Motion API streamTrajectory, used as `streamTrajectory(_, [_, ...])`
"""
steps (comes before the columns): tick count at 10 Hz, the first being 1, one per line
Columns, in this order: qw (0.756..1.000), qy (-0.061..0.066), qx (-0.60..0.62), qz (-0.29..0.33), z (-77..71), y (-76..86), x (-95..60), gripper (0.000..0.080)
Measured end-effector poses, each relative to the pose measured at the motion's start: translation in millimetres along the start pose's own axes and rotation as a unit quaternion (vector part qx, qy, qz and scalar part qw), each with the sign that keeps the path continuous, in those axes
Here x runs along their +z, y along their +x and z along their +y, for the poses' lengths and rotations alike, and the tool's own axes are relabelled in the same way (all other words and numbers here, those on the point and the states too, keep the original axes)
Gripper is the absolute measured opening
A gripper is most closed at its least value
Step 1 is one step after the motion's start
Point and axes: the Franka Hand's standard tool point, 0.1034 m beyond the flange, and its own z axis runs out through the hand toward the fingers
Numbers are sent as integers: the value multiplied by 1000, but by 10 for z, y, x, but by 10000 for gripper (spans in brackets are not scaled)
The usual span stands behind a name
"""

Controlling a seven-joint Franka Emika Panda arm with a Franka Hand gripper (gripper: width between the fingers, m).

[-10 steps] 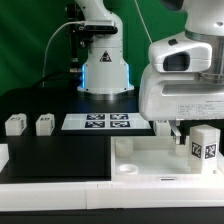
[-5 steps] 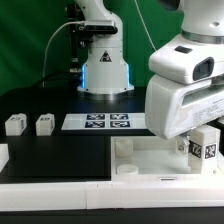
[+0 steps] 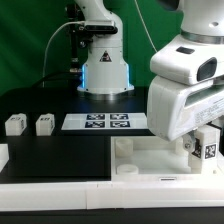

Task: Assemble one leg

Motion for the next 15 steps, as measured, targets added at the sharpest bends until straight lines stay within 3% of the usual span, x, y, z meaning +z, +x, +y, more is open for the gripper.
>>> streamTrajectory(1, [1000,0,0,0,2,0,-1,294])
streamTrajectory(4, [1000,0,19,1,4,0,-1,294])
streamTrajectory(7, [984,2,179,3,-15,13,3,294])
streamTrajectory(9, [955,2,296,2,-43,26,6,294])
streamTrajectory(12, [892,1,451,2,-65,38,4,294])
streamTrajectory(13, [870,-3,494,2,-58,33,0,294])
streamTrajectory(15, [827,-26,562,5,22,-14,-12,295])
